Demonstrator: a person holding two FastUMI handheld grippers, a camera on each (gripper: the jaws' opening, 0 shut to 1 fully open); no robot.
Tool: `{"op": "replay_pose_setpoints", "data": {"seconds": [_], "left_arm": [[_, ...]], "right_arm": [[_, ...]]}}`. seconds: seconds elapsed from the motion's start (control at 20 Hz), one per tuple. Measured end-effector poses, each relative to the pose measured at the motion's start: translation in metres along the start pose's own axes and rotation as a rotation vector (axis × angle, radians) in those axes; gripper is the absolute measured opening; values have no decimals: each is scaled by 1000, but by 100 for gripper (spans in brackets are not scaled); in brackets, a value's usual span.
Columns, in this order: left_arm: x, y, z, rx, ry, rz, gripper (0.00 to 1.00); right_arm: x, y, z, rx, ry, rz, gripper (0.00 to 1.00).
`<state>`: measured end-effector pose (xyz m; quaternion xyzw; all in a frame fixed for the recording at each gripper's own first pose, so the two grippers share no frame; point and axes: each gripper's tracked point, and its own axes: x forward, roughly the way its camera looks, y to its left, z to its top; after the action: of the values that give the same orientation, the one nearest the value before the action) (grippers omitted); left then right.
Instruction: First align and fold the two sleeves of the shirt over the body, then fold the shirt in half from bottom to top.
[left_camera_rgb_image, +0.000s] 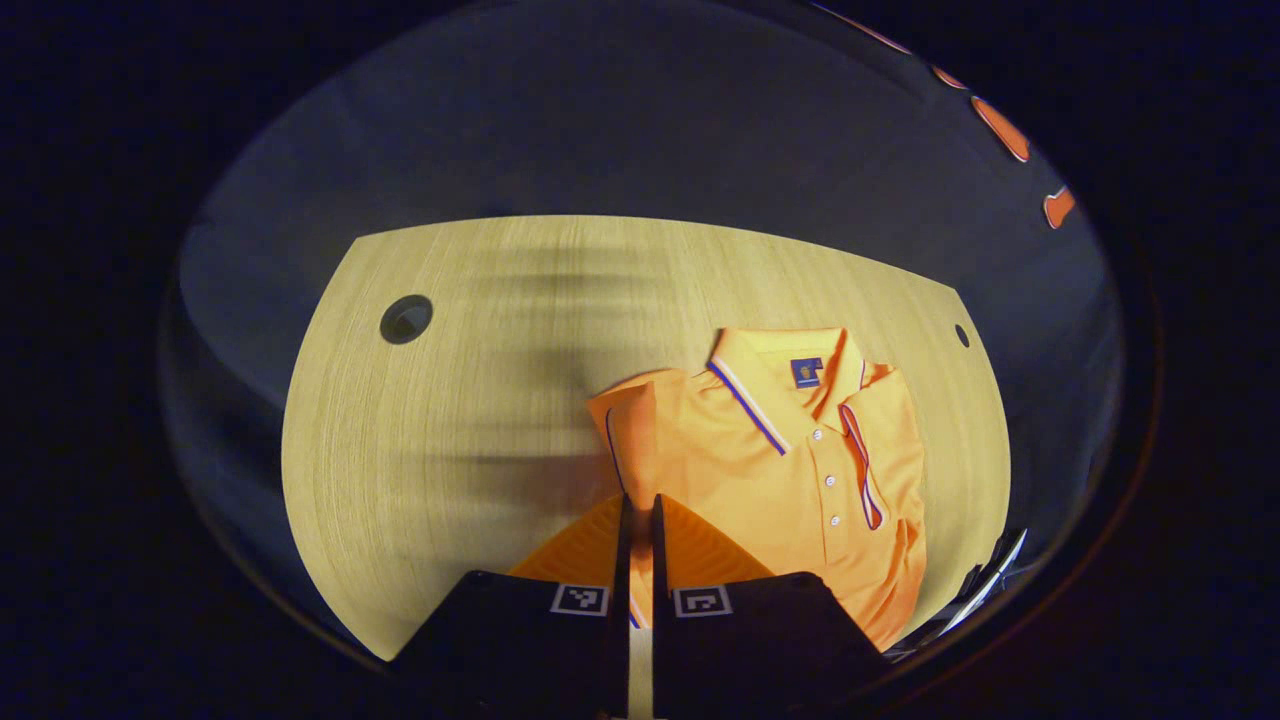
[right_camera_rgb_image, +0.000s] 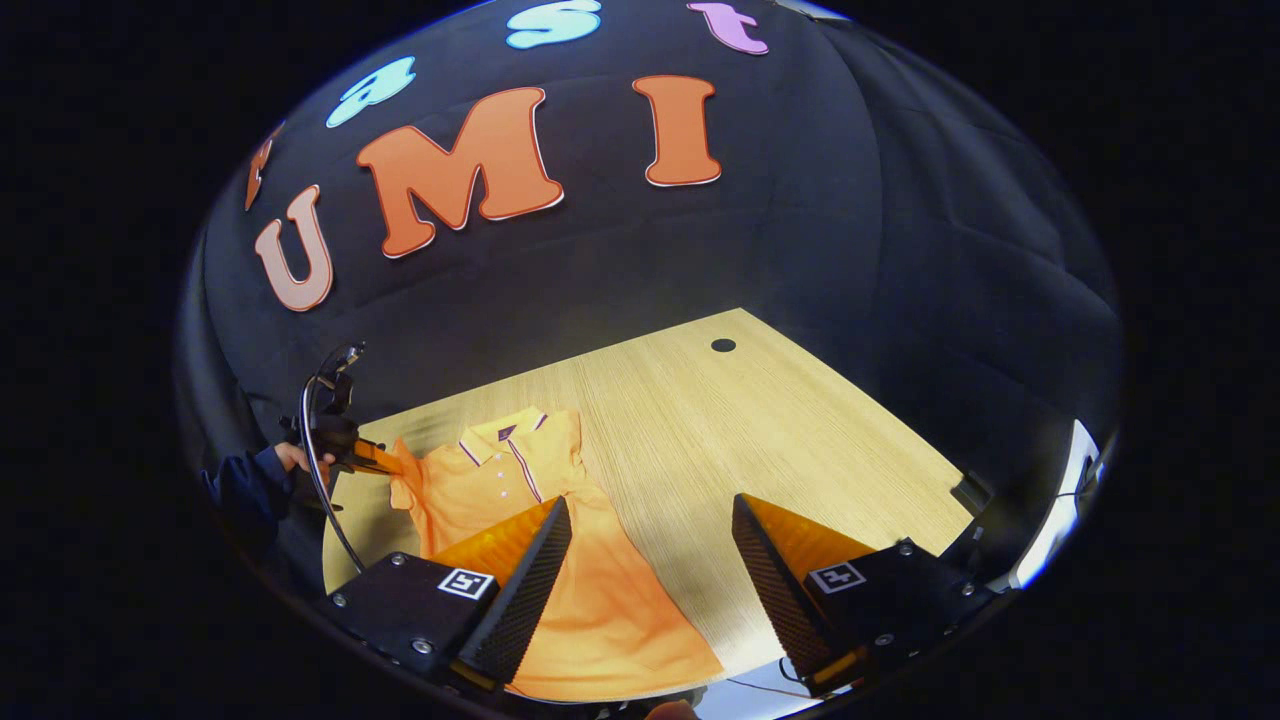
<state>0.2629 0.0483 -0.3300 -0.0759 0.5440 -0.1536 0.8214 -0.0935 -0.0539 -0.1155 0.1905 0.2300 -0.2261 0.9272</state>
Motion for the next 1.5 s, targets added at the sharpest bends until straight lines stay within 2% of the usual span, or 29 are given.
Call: {"op": "replay_pose_setpoints", "data": {"seconds": [0.3, 0.4, 0.5, 0.55, 0.6, 0.65, 0.8, 0.85, 0.9, 1.1, 1.25, 1.4, 1.5], "left_arm": [[22, -42, 4, 62, 22, -44, 12], [25, -62, 4, 60, 23, -100, 15], [18, -86, -2, 45, 33, -196, 16], [13, -95, -3, 42, 27, -231, 22], [8, -99, -5, 51, 16, -250, 39], [0, -99, -6, 66, -4, -252, 50], [-23, -97, -15, 123, -63, -222, 86], [-32, -97, -18, 136, -89, -208, 87], [-43, -95, -19, 147, -119, -188, 94], [-95, -95, -30, 166, -277, -108, 96], [-134, -92, -41, 144, -387, -42, 96], [-180, -95, -45, 128, -545, 2, 96], [-205, -87, -49, 133, -632, 77, 97]], "right_arm": [[-14, -4, -5, 4, 5, -35, 99], [-11, -11, -6, 14, 6, -41, 99], [-16, -9, -11, 13, 10, -39, 99], [-18, -8, -12, 9, 10, -35, 99], [-17, -6, -12, 5, 11, -24, 99], [-15, -5, -11, 3, 12, -16, 99], [-7, 6, -3, -22, -4, 35, 99], [-4, 8, -1, -40, -9, 50, 99], [-1, 10, 3, -64, -19, 63, 99], [4, 19, 22, -163, -93, 111, 99], [7, 31, 33, -212, -158, 171, 99], [5, 40, 44, -267, -233, 221, 98], [5, 44, 43, -297, -255, 249, 99]]}}
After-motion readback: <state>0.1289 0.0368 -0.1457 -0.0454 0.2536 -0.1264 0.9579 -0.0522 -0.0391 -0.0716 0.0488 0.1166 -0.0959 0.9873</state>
